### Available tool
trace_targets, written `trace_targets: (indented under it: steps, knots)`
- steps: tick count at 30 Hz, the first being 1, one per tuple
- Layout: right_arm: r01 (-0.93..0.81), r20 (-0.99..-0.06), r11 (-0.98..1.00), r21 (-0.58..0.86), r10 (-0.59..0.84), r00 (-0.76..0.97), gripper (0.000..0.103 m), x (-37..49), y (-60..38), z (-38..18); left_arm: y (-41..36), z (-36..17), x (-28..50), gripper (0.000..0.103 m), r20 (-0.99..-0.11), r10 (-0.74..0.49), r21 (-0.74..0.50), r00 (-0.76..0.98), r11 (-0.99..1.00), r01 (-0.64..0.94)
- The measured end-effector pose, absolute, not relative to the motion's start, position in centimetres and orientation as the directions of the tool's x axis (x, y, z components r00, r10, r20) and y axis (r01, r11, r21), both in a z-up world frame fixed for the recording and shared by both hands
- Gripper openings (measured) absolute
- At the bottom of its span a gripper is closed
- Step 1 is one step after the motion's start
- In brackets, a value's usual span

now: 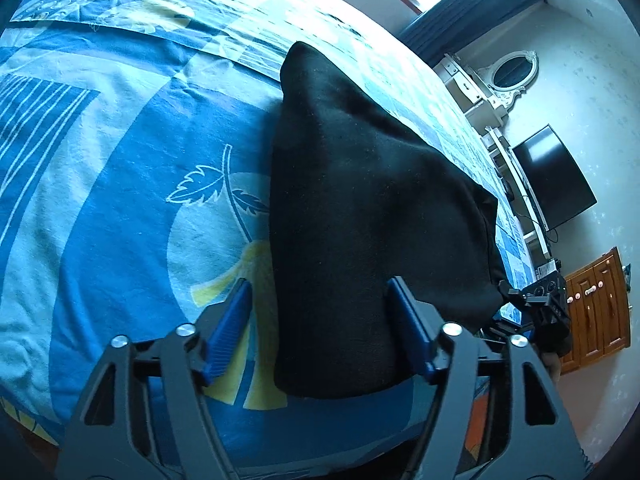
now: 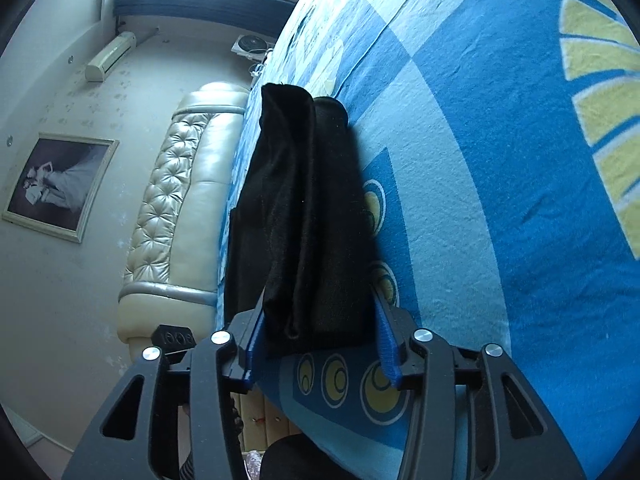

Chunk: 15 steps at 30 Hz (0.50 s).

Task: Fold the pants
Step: 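Open both grippers and release the folded pants on the bed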

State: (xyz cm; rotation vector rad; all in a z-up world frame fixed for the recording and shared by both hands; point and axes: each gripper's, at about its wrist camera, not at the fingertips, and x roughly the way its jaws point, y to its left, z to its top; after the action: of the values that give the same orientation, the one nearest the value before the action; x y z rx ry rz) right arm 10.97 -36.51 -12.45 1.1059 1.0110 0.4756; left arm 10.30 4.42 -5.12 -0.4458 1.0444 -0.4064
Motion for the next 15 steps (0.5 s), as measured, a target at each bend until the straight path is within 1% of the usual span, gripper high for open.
trace_targets:
  steps: [1, 4, 6, 11, 15]
  knots:
    - [0.152, -0.429, 0.411, 0.899, 0.753, 0.498, 0.049, 10.7, -36.6, -12.4, 4.4, -5.0, 10.3, 0.081, -0.732, -0.514, -0.527, 0.447, 0.843, 0.108]
    - [0.157, -0.431, 0.412, 0.898, 0.746, 0.508, 0.051, 10.0, -37.0, -12.2, 4.4, -4.6, 9.7, 0.09, -0.748, -0.477, -0.491, 0.462, 0.866, 0.098]
    - [0.156, -0.435, 0.417, 0.895, 0.741, 0.511, 0.052, 9.7, -37.0, -12.0, 4.4, -4.4, 9.4, 0.092, -0.761, -0.454, -0.47, 0.463, 0.878, 0.088]
    - [0.147, -0.479, 0.478, 0.866, 0.71, 0.517, 0.056, 8.3, -37.1, -11.1, 4.5, -4.1, 8.5, 0.095, -0.774, -0.43, -0.454, 0.465, 0.889, 0.068]
    - [0.143, -0.536, 0.55, 0.823, 0.668, 0.516, 0.058, 7.2, -36.9, -10.4, 4.0, -3.1, 7.2, 0.095, -0.789, -0.373, -0.388, 0.489, 0.919, 0.075]
